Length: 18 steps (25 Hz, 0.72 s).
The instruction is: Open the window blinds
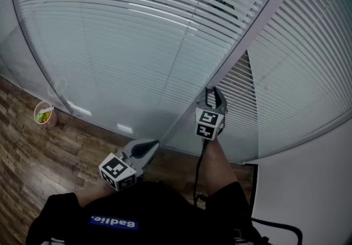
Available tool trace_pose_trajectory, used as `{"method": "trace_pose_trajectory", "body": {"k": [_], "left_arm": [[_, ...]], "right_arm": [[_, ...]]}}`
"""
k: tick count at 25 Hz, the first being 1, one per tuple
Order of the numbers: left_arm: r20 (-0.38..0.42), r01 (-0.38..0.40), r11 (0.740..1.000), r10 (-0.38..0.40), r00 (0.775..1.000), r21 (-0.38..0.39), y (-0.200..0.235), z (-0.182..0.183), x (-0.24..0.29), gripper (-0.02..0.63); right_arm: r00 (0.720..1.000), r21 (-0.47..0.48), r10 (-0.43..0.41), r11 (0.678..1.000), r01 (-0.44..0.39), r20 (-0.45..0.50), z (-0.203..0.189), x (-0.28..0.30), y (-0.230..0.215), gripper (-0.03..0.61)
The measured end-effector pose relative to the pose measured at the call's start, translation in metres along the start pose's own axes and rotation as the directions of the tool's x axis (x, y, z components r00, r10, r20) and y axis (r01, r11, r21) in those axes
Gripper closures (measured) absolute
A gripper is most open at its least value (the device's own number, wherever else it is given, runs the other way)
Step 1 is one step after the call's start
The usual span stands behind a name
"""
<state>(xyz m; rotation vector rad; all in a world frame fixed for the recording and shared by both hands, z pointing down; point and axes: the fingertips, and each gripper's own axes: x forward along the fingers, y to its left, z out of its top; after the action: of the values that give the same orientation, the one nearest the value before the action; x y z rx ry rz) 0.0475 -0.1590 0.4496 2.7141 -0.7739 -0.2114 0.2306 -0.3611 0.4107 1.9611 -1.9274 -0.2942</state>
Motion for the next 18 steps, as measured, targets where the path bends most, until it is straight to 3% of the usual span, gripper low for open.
{"method": "trace_pose_trajectory", "body": {"k": [5, 11, 15, 18], "left_arm": [[0.0, 0.0, 1.0, 0.0, 1.0, -0.004, 0.001, 0.002, -0.002, 0.614], [-0.002, 0.003, 1.0, -0.003, 1.0, -0.002, 0.003, 0.001, 0.003, 0.614], [0.001, 0.006, 1.0, -0.006, 1.0, -0.002, 0.002, 0.003, 0.001, 0.614], [0.001, 0.01, 1.0, -0.01, 1.0, 0.0, 0.001, 0.006, 0.002, 0.614]], "right_arm": [[0.999, 0.233, 0.031, 0.972, -0.034, 0.02, 0.0, -0.001, -0.006, 0.448], [0.997, 0.445, 0.072, 0.892, -0.077, 0.028, -0.004, 0.003, -0.012, 0.448], [0.995, 0.535, 0.09, 0.839, -0.097, 0.039, -0.003, 0.001, -0.013, 0.448], [0.995, 0.531, 0.096, 0.841, -0.102, 0.04, -0.001, 0.002, -0.015, 0.446]]}}
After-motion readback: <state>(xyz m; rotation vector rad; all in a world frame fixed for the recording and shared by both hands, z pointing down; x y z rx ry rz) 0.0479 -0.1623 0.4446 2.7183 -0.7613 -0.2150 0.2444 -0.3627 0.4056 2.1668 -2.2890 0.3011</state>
